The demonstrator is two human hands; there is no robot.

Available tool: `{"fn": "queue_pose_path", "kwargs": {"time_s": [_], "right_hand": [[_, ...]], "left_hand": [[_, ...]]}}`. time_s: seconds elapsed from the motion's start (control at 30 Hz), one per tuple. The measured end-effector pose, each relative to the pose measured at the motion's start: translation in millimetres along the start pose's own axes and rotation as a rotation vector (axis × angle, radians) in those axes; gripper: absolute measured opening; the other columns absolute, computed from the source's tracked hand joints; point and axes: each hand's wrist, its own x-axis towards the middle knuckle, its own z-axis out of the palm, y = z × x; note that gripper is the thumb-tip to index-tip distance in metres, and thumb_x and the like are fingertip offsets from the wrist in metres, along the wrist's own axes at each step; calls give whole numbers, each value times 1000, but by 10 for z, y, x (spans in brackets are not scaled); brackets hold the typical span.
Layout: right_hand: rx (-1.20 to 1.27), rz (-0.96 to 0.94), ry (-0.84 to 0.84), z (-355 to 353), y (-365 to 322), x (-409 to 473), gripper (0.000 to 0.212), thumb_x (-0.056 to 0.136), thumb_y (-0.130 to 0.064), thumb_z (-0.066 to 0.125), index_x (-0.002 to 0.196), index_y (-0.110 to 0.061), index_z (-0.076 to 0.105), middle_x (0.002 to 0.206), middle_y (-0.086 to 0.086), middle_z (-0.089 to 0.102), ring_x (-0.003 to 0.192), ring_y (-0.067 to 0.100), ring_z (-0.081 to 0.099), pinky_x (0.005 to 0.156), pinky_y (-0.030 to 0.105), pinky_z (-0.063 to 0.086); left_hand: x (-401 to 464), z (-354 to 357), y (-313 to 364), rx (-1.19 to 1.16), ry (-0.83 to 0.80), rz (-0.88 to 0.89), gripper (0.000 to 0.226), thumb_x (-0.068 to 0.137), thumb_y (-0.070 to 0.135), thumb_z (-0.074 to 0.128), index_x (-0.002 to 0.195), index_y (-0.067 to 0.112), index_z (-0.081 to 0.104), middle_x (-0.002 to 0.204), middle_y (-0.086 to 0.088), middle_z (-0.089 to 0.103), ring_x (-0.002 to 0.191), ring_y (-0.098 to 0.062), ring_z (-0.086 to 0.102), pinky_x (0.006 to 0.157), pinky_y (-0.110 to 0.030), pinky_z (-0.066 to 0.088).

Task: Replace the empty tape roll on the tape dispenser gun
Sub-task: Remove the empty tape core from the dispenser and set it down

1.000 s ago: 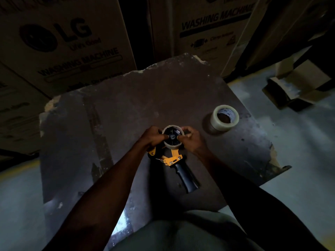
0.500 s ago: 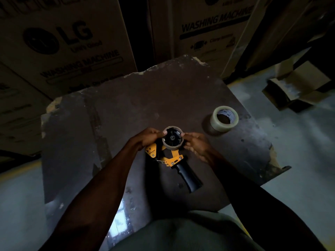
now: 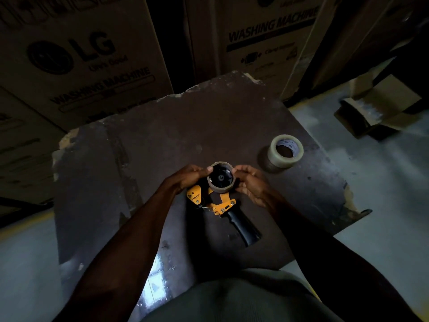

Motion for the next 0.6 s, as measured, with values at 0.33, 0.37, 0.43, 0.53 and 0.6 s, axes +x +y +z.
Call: {"fn": "queue_pose_path", "kwargs": {"time_s": [0.33,0.37,0.43,0.53,0.6], "right_hand": [[-5,-8,-23,51,-131,-105,8,93,-16,64,95,-17,56,86,7,65,75,22,63,63,35,57],[-11,-6,-24,58,-157,-112,8,93,-17,64,95,-17,57,85,7,65,75,23,63,63,36,56],[-51,-2,-14,64,-180,-127,7,92,-21,65,95,-21,59,85,8,63,78,28,61,66,39,52],[-146,-26,17,70,-195,-180,10,89,-30,67,97,-25,63,89,4,67,81,26,63,69,41,49],[-181,-75,37,75,-211,-237,14,89,-31,69,101,-24,65,94,1,70,81,20,66,70,39,53]], "left_hand": [[-135,42,77,-91,33,59,44,96,41,51,109,3,67,93,-6,74,78,-8,73,64,-19,55],[-150,48,106,-90,39,67,43,97,40,49,110,3,65,92,-4,73,72,-4,71,59,-16,53],[-164,60,143,-79,55,86,45,96,42,50,110,2,65,98,-8,73,76,-6,71,60,-16,54],[-209,95,185,-22,113,120,39,95,44,53,96,9,70,78,-3,74,62,-13,67,53,-22,52],[-252,144,229,-8,174,168,34,95,42,53,89,14,71,62,4,69,49,-9,61,44,-19,46]]}}
